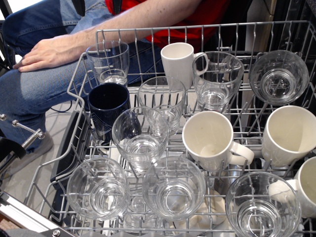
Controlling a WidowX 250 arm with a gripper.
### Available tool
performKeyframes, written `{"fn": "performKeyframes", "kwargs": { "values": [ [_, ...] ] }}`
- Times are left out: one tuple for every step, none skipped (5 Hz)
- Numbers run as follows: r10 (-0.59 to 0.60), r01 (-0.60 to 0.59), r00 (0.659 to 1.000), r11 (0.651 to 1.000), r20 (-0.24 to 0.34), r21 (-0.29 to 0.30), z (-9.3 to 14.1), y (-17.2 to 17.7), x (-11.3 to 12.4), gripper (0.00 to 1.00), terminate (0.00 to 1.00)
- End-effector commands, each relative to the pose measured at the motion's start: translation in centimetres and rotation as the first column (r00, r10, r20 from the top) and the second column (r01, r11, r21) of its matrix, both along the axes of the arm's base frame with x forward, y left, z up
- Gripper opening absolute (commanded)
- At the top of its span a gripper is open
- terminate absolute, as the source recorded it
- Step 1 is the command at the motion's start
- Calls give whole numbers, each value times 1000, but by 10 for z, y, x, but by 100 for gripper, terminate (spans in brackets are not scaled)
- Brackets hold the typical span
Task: Pick up glass cup
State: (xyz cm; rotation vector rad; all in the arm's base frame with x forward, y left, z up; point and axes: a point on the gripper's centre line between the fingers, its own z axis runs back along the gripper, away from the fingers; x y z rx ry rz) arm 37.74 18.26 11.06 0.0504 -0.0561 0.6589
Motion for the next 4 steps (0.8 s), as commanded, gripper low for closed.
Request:
{"fn": "performKeyframes", "kwargs": {
  "values": [
    [0,0,1000,1000,0,0,0,0,0,100,0],
    [181,-182,983,983,26,23,0,3,2,100,0],
    [395,-396,916,918,67,14,-1,5,6,100,0],
    [527,-531,846,847,77,37,-3,11,7,100,0]
  ]
}}
